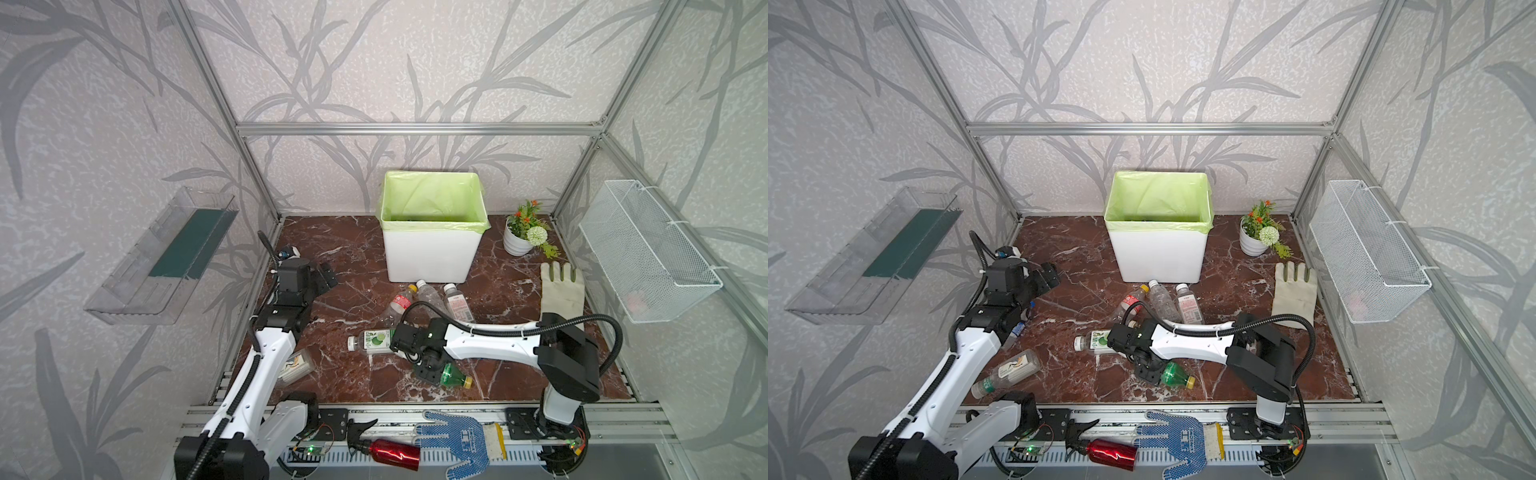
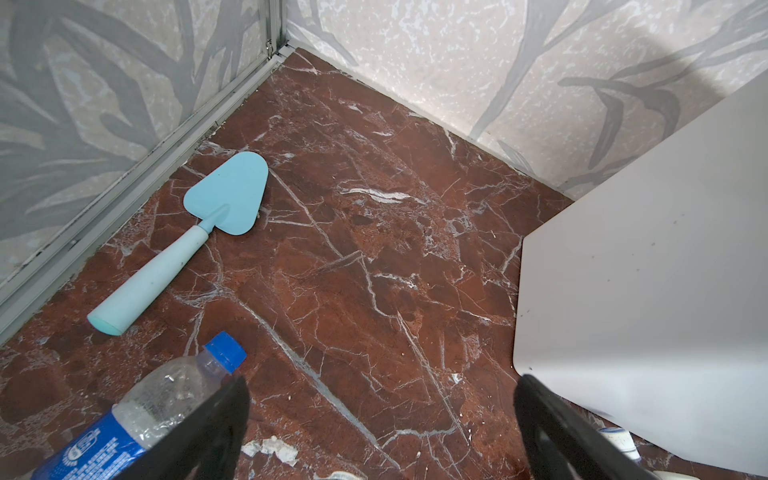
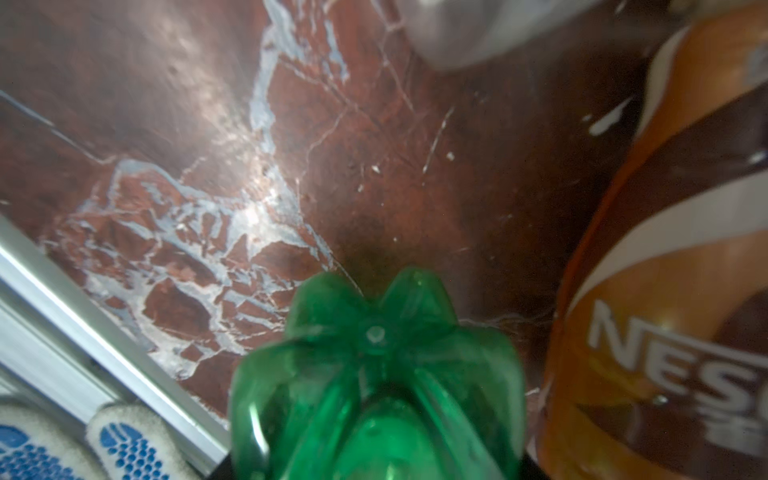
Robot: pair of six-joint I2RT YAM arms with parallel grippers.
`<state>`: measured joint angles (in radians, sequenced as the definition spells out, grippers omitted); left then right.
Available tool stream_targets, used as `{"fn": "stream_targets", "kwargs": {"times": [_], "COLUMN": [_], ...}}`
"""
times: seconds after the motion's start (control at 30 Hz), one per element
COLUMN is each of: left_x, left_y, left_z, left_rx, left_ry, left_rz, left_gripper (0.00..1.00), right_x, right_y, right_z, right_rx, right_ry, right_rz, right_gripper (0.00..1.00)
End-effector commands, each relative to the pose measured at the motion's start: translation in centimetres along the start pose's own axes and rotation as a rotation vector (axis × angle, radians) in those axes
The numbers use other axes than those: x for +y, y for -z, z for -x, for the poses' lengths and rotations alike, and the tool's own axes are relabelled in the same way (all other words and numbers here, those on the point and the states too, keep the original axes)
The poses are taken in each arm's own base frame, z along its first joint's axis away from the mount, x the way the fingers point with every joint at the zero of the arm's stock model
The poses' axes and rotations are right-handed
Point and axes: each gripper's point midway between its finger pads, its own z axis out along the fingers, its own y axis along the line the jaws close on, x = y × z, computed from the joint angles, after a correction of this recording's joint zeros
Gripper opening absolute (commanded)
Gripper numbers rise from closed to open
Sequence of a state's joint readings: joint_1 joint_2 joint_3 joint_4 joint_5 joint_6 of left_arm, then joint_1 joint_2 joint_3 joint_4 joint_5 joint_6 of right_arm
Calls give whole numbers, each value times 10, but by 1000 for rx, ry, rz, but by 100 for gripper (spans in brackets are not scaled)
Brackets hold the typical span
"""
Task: Throw the plastic bottles in the bin
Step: 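Lift the green bottle with the right gripper over the bin and drop it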
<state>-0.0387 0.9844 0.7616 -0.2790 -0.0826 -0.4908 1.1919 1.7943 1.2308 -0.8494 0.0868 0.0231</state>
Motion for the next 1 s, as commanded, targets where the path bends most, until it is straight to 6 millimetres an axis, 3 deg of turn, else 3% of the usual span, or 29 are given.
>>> {"fn": "stream_targets", "kwargs": {"times": [0.0,0.07,0.13,0.23,0.3,0.37,0.43,0.47,0.53,0.6,0.67,0.73,0.83,0.9,0.97], "left_x": [6,7,6,6,6,3,0,-1,-4,-6,-8,-10,-13,-17,-21], "left_y": [2,2,0,-3,-7,-11,-16,-19,-23,-27,-29,-29,-28,-27,-25], "left_z": [-4,-6,-8,-13,-17,-22,-27,-30,-36,-41,-47,-51,-58,-63,-67], "left_rx": [8,9,16,36,55,77,106,125,160,189,213,223,237,240,241], "left_ry": [-9,-15,-22,-34,-41,-47,-49,-51,-54,-60,-77,-96,-136,-173,-225], "left_rz": [16,15,12,6,6,-5,-18,-26,-34,-38,-38,-33,-21,-16,-5], "left_gripper": [99,99,99,99,99,99,99,99,99,99,99,99,99,99,99], "right_x": [-12,-24,-44,-85,-109,-123,-128,-134,-145,-176,-211,-246,-297,-331,-350], "right_y": [55,91,145,244,321,410,480,509,544,553,535,495,415,366,360], "right_z": [31,51,73,99,107,104,92,82,67,57,61,77,102,109,106], "right_rx": [-128,-214,-346,-577,-770,-1019,-1238,-1329,-1446,-1488,-1479,-1411,-1244,-1127,-1102], "right_ry": [28,53,61,52,52,77,79,52,5,-78,-174,-264,-389,-489,-535], "right_rz": [-55,-105,-177,-329,-462,-611,-702,-732,-743,-749,-671,-560,-442,-366,-361], "right_gripper": [51,50,49,45,45,45,45,45,45,46,46,47,51,60,78]}}
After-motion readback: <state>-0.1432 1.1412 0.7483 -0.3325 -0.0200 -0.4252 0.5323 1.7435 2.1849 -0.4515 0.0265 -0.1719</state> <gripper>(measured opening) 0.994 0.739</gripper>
